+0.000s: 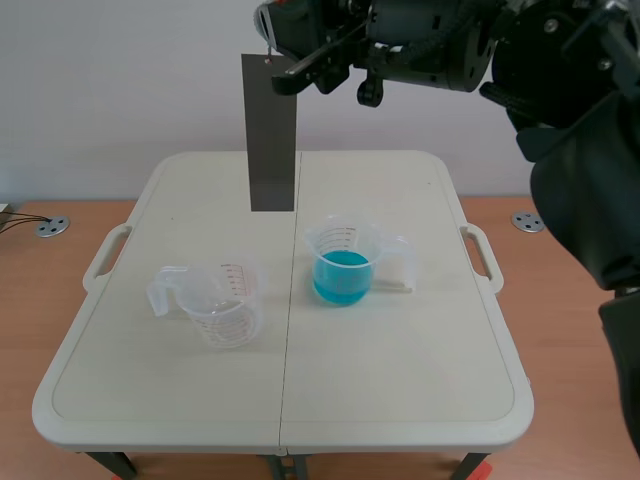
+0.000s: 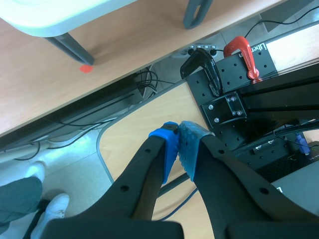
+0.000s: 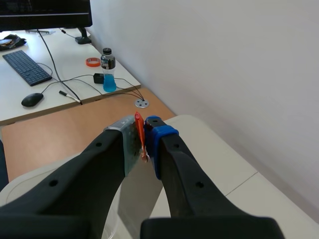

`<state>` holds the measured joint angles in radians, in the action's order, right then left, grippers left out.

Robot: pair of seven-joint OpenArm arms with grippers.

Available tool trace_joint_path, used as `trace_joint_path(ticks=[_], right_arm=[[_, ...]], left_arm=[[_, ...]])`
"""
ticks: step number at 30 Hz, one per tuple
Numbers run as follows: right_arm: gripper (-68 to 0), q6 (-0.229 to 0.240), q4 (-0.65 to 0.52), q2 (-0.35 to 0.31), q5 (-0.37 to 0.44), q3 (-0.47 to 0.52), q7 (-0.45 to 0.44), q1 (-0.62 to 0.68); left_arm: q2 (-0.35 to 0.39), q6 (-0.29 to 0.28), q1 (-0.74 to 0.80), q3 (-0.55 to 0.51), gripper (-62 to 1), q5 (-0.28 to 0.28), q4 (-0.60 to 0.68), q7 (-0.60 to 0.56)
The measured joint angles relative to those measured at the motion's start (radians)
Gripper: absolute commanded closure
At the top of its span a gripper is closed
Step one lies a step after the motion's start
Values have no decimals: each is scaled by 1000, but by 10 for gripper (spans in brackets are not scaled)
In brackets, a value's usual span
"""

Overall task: Hold the metal plate by the orange handle, dip it into the blue solution, take it out and point at it, then put the plate back in the beaker on the left.
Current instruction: 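Point at the plate with the left hand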

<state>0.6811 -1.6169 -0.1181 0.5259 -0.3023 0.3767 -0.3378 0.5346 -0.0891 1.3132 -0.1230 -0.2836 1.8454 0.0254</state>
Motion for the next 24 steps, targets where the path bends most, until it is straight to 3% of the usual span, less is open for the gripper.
trace_joint_path(ticks=[7, 17, 19, 24], right_arm=[[-15, 0, 0, -78, 48, 63, -2, 0], [-15, 8, 0, -167, 77, 74, -51, 0], [-15, 9, 0, -174, 77, 74, -51, 0], [-15, 9, 2, -179, 77, 74, -56, 0]], left_arm=[[13, 0, -54, 0, -15, 11, 0, 11], [164, -4, -355, 0, -15, 11, 0, 20], [182, -21, -441, 0, -15, 11, 0, 50], [188, -128, -672, 17, -15, 11, -17, 86]])
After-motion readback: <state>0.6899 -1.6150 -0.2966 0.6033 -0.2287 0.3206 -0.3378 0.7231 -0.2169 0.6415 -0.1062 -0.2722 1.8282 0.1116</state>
